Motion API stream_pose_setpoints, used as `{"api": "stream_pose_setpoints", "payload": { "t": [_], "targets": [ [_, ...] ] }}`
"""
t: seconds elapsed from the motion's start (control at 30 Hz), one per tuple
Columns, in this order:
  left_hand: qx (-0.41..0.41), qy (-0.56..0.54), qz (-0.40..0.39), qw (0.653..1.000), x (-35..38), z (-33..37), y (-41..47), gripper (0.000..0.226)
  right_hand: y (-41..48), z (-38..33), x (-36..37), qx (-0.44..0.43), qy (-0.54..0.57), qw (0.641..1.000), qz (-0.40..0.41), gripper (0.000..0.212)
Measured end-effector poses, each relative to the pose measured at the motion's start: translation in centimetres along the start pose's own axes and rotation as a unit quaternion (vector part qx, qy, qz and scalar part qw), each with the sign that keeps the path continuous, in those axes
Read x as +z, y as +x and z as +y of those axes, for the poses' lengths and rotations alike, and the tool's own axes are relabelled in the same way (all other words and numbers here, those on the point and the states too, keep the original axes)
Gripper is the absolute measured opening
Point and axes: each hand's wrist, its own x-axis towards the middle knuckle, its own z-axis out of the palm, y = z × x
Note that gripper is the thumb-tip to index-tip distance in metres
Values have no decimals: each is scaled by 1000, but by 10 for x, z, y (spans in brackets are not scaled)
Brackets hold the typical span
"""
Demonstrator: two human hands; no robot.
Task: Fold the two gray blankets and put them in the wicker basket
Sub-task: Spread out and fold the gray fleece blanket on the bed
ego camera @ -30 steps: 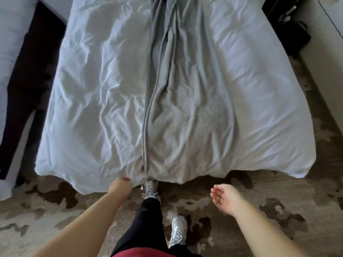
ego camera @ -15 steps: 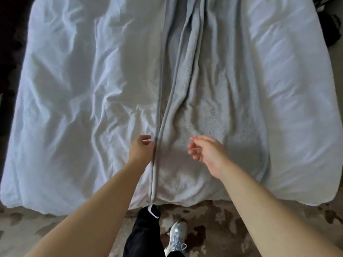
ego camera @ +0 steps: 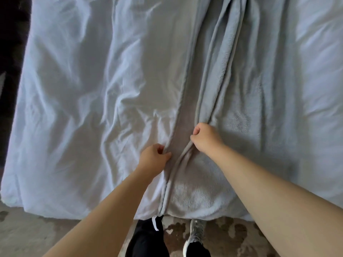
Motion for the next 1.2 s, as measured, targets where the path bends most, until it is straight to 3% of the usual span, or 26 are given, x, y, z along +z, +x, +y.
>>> {"api": "stream_pose_setpoints", "payload": {
  "t": [0.13, 0.2, 0.3, 0.37, 0.47, 0.67, 0.83, 0.97, 1.1, 1.2],
  "targets": [
    [14, -55, 34, 998, -3, 5, -2, 6, -7, -40, 10, -93, 116, 984, 101, 14],
    [5, -110, 35, 993, -2, 10, -1, 15, -10, -55, 18, -131, 132, 981, 62, 10],
    [-11, -154, 22, 988, -1, 13, -2, 27, -9, -49, 23, -111, 104, 987, -48, 24],
    [-22, -153, 15, 988, -1, 16, 0, 28, -3, -37, 18, -105, 101, 988, -46, 29],
    [-39, -147, 18, 988, 2, 25, 8, 29, 10, -13, -7, -102, 119, 987, 17, 24],
    [-29, -63, 79, 994, 18, 76, 34, 46, 61, 97, -93, 43, 94, 981, 165, 26],
    [22, -72, 184, 980, 31, 125, 64, 32, 109, 178, -175, 209, 139, 921, 297, 31],
    [61, -96, 193, 975, 37, 157, 89, 15, 137, 199, -206, 145, 353, 904, 191, 31],
    [50, 24, 199, 978, 42, 172, 84, 29, 133, 200, -215, 126, 482, 866, 51, 32],
    [56, 67, 268, 959, 41, 183, 52, 30, 107, 198, -233, 104, 543, 832, 51, 36]
  ]
}}
